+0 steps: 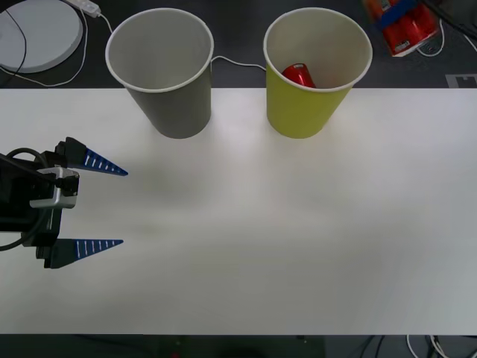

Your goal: Put the can into the green bin and the plastic bottle into the gray bin

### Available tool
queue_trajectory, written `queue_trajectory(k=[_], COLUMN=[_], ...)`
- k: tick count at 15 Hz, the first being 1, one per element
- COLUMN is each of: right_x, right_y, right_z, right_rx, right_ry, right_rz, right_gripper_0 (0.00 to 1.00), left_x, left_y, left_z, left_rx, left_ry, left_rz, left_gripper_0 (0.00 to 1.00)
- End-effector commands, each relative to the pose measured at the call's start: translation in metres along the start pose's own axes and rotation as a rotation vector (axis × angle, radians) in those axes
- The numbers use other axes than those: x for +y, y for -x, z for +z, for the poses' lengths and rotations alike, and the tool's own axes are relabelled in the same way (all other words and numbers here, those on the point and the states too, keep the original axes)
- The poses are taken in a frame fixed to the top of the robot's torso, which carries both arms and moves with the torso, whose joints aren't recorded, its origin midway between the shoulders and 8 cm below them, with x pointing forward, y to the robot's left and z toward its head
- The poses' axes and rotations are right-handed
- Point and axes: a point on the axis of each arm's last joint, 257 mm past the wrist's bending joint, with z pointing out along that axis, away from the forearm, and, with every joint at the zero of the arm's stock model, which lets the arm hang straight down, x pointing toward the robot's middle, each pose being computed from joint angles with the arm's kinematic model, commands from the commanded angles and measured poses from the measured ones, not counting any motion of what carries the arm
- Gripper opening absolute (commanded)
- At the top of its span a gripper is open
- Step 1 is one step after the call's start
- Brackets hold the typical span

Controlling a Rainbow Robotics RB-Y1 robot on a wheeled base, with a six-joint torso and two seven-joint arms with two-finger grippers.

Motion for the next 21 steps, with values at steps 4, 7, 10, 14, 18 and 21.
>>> queue_trajectory(k=[4, 7, 10, 14, 18, 21], right_x=[0.032, 0.041, 0.045, 0.042, 0.036, 0.035], right_y=[0.047, 0.053, 0.055, 0.057, 0.056, 0.062], right_z=[0.050, 0.061, 0.061, 0.059, 0.033, -0.007], right_rx=[0.057, 0.066, 0.062, 0.050, 0.036, -0.066], right_ry=[0.003, -0.013, -0.008, -0.012, -0.003, 0.024], right_rz=[-0.076, -0.123, -0.169, -0.238, -0.238, -0.259], right_gripper_0=[0.00, 0.00, 0.06, 1.00, 1.00, 1.00], left_x=[0.000, 0.000, 0.000, 0.000, 0.000, 0.000], left_y=[0.000, 0.000, 0.000, 0.000, 0.000, 0.000], left_z=[0.000, 0.000, 0.000, 0.000, 0.000, 0.000], left_rx=[0.000, 0.000, 0.000, 0.000, 0.000, 0.000], left_ry=[0.000, 0.000, 0.000, 0.000, 0.000, 0.000], left_rz=[0.000, 0.000, 0.000, 0.000, 0.000, 0.000], left_gripper_0=[1.00, 1.00, 1.00, 1.00, 1.00, 1.00])
